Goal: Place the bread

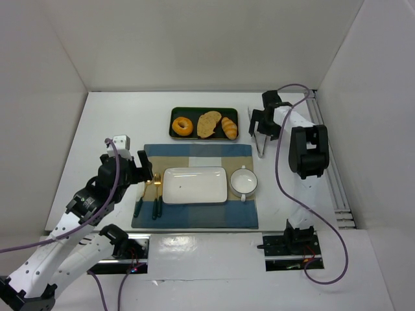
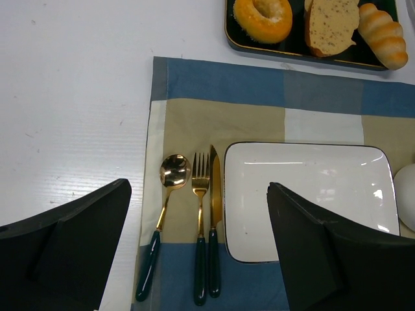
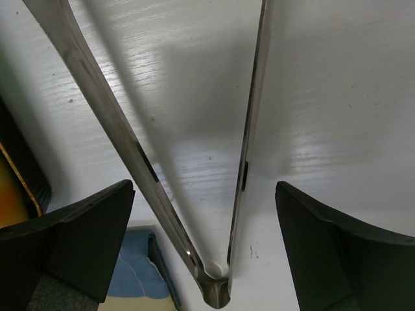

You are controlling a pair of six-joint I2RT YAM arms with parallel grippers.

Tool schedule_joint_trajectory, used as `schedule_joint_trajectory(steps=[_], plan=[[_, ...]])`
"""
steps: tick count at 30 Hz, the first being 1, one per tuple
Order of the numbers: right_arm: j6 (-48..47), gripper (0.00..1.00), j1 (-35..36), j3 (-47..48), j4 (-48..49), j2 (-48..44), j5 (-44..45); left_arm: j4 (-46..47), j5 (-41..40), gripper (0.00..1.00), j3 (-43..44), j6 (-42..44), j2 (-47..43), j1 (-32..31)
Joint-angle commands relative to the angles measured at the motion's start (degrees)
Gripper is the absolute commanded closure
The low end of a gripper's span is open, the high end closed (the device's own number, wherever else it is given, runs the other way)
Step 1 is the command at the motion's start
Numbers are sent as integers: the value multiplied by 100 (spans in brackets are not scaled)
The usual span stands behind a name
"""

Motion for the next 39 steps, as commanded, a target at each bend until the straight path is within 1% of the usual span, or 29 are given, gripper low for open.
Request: schedule_joint_trajectory(steps=[1, 8, 12, 14, 15, 19, 21, 24, 27, 28, 31, 32, 37, 39], plan=[[-87, 5, 85, 338, 177, 90, -62, 123, -68, 0, -5, -118, -57, 31], [-87, 6, 138, 628, 177, 414, -62, 123, -68, 0, -5, -118, -57, 31], [-87, 10, 200, 760, 125, 556, 52, 123, -121, 0, -5, -65, -57, 31], [-87, 10, 252, 840, 125, 696, 52, 70, -121, 0, 48, -65, -57, 31], [-87, 13, 252, 892, 125, 696, 52, 70, -173, 0, 48, -65, -57, 31], [-87, 14, 305, 892, 125, 758, 52, 18, -173, 0, 48, -12, -57, 31], [-87, 17, 305, 831, 125, 758, 52, 18, -173, 0, 48, -12, -109, 31], [-87, 19, 305, 769, 125, 758, 52, 18, -173, 0, 48, -12, -109, 31], [-87, 25, 305, 769, 125, 758, 52, 18, -173, 0, 48, -12, -109, 31], [-87, 29, 305, 717, 73, 810, 52, 18, -173, 0, 48, -12, -109, 31], [-87, 34, 305, 647, 72, 811, 52, 18, -173, 0, 101, -12, -109, 31], [-87, 38, 305, 646, 72, 811, 52, 18, -226, 0, 101, -12, -109, 31], [-35, 46, 305, 585, 125, 652, 52, 18, -226, 0, 101, -12, -109, 31], [27, 47, 305, 532, 177, 573, 104, -35, -226, 0, 101, -73, -109, 31]])
